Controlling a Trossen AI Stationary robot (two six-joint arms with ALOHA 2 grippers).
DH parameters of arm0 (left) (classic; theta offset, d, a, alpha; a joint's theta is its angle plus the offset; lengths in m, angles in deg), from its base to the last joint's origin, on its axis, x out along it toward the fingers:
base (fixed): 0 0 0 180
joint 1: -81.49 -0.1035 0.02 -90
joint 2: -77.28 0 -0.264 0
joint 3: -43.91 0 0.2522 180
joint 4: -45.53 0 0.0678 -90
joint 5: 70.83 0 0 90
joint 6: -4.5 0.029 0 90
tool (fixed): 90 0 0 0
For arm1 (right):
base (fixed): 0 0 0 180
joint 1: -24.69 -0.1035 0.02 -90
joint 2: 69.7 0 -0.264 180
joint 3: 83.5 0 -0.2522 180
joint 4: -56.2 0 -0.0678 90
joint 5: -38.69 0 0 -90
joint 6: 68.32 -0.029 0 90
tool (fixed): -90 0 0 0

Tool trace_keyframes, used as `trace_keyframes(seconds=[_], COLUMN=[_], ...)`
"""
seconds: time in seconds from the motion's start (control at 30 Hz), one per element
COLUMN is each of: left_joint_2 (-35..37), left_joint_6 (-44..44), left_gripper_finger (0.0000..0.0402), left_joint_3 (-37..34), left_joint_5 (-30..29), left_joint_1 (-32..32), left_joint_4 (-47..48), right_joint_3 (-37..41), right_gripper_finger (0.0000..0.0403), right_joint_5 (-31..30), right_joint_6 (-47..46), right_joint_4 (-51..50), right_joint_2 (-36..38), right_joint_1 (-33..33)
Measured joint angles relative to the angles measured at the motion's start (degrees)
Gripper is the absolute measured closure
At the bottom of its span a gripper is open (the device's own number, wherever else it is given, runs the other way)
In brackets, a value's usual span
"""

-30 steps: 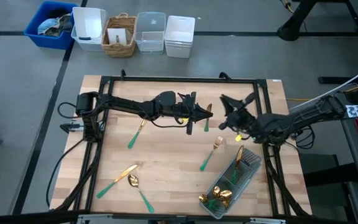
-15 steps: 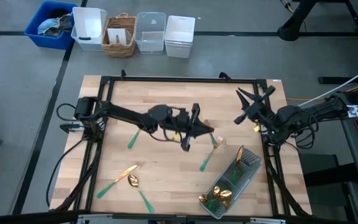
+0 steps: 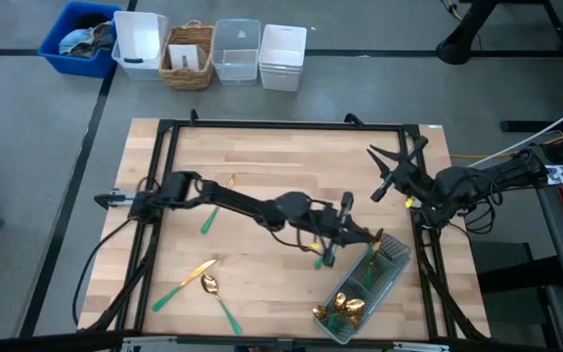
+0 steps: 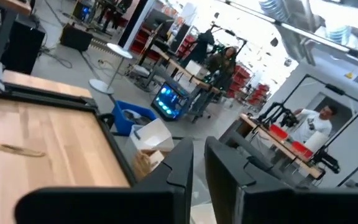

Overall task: Sort silverware
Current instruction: Put the top right table knife into the utensil organizer

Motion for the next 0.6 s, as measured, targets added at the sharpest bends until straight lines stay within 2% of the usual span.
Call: trace_keyframes(seconds=[0.1, 0.27, 0.37, 0.6], left_joint_2=[-3.2, -5.6, -6.5, -6.5], left_joint_6=[-0.3, -6.0, -4.9, -1.3], left_gripper_finger=[0.0401, 0.0401, 0.0401, 0.0394], left_joint_3=[2.3, 3.0, 2.9, 2.9], left_joint_5=[0.0, 1.0, 1.3, 1.2], left_joint_1=[-0.6, -0.9, -0.6, 0.3], left_joint_4=[2.2, 2.2, 6.1, 9.6], right_joint_3=[0.0, 0.0, 0.0, 0.0], right_gripper_finger=[0.0359, 0.0359, 0.0359, 0.0359], right_joint_5=[2.8, 10.9, 14.2, 16.8], right_joint_6=[-3.1, -8.3, -10.0, -12.1], right_joint_4=[-3.5, -8.2, -10.1, -12.4], right_joint_2=[0.0, 0.0, 0.0, -0.1], right_joint_1=[0.0, 0.0, 0.0, 0.0])
